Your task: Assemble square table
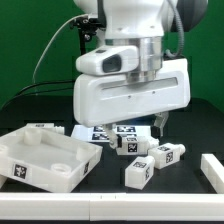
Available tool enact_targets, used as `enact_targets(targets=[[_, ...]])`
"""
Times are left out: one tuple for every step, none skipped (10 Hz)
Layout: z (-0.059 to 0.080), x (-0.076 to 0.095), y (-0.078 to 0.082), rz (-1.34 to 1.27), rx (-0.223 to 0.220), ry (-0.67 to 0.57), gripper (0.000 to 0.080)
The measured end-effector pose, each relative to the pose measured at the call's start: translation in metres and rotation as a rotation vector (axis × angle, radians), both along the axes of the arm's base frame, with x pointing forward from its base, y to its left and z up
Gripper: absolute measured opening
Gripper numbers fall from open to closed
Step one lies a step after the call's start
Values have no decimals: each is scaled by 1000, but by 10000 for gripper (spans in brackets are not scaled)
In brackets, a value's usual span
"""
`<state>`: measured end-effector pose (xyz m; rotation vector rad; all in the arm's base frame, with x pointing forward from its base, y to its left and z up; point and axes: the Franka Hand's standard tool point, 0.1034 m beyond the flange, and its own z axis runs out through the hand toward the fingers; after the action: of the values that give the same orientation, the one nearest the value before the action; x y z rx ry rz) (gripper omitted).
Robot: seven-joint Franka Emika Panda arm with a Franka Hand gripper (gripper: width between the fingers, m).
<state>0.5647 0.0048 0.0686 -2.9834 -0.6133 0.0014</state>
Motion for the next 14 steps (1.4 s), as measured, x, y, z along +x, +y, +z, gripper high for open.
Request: enact_targets(targets=[[1, 2, -9, -16, 21, -6, 650], [0, 2, -8, -17, 19, -5, 650], [0, 1, -6, -15, 20, -4, 650], [-2, 1, -6, -45, 21, 1, 650], [-10, -2, -3, -201, 15, 29, 650], [-19, -2, 6, -289, 11, 44, 650], [-27, -1, 13, -344, 11, 52, 650], [-38, 0, 12, -347, 11, 41, 650], [-48, -1, 11, -347, 9, 28, 650], [-55, -4, 11, -344, 6, 24, 650], [-59, -7, 11, -335, 5, 21, 650], [-59, -7, 11, -331, 4, 20, 650], [-59, -7, 11, -332, 5, 21, 650], [-59, -7, 11, -332, 5, 21, 527]])
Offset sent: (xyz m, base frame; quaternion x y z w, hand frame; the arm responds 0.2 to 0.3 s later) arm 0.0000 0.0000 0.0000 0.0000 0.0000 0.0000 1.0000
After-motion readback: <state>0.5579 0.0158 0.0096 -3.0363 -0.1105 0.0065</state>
